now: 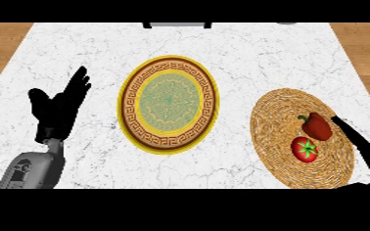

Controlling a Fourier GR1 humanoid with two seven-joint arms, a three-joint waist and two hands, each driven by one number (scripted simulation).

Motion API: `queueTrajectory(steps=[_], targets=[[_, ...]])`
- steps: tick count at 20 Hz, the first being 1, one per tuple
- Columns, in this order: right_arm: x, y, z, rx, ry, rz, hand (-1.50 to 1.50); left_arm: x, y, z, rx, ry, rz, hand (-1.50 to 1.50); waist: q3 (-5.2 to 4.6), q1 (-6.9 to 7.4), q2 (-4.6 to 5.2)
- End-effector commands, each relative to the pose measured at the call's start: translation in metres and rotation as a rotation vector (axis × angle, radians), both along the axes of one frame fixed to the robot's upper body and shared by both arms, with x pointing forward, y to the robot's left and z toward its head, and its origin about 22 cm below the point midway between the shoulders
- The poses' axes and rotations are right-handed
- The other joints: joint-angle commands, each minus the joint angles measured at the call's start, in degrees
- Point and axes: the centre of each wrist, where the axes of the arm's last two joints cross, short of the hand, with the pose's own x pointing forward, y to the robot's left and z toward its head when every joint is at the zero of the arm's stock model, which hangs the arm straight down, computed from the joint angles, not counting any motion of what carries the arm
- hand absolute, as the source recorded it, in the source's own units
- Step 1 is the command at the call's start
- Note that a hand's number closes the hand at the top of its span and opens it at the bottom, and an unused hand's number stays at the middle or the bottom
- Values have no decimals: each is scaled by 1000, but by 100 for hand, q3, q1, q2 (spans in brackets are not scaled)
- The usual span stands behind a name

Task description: Pick the tomato from the placemat and place it in the plate

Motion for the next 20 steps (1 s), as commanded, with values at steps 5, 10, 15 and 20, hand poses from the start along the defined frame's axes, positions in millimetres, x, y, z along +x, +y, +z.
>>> queueTrajectory(steps=[5, 10, 15, 20], targets=[[25, 28, 7, -24, 79, 11, -150, -21, 2, -1, 2, 6, -9, 0, 1, 10, -6], [30, 33, -16, -62, 97, -19, -150, -23, -2, -7, 5, -5, 16, 0, 2, 14, -4], [51, 46, -29, -96, 123, 1, -150, -7, 3, -3, 16, -13, 3, 0, 2, 17, 0], [41, 35, -45, -109, 177, 63, -150, -9, -7, 7, -9, 6, -12, 0, 3, 12, -2]])
